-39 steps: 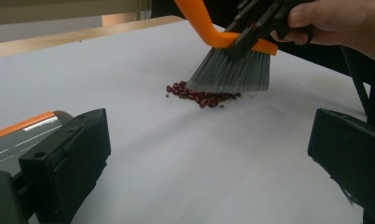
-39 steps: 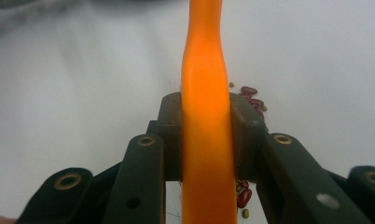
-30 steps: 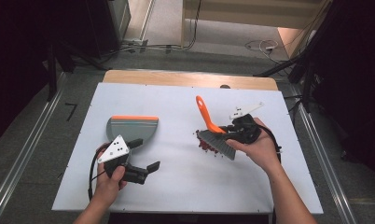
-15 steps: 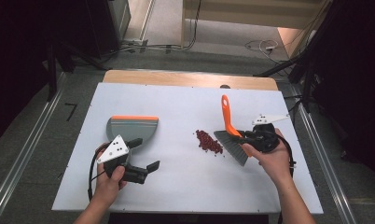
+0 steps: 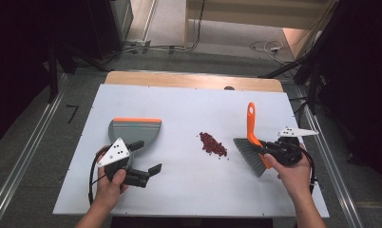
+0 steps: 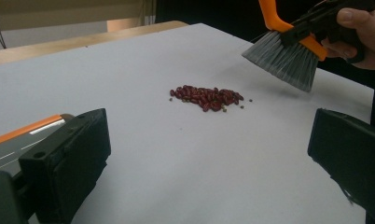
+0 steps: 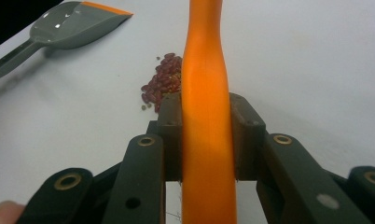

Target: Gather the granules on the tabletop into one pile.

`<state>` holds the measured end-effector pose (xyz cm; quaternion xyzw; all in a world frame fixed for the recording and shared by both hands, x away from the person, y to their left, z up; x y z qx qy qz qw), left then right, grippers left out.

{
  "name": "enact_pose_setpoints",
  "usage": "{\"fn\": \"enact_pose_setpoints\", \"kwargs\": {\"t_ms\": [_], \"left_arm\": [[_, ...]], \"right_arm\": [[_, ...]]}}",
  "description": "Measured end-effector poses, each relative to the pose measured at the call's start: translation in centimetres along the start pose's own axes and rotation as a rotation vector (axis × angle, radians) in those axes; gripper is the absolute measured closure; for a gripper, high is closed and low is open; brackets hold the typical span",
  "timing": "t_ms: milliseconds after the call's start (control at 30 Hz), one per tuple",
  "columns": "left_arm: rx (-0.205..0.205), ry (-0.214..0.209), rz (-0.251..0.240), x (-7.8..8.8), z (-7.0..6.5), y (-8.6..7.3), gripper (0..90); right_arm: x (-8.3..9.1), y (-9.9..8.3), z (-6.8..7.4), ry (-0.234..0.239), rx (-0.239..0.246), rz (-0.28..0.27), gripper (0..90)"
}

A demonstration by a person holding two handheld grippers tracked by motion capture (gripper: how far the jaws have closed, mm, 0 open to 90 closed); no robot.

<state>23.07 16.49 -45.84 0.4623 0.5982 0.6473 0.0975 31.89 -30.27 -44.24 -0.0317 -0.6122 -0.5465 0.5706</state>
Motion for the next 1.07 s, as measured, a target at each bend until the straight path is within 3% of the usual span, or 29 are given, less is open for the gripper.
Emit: {"fn": "enact_pose_setpoints", "kwargs": {"t_ms": [500, 1067], "left_arm": [[0.026, 0.031, -0.033, 1.1, 1.2, -0.6, 0.0], [0.025, 0.031, -0.017, 0.7, 1.3, -0.9, 0.0]], "right_arm": [[3.0, -3.2, -3.0, -0.029, -0.085, -0.073, 68.5], [2.9, -3.6, -3.7, -0.021, -0.109, -0.087, 68.5]]}}
Point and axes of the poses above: each handheld gripper's, and its own axes: x roughly backward along the jaws, y roughly out of its top, z roughly to its left, the point moved 1 cm from there along -x, roughly forward along the jaws, and after that the axes turned 11 degrees about z, right-handed, at the moved point
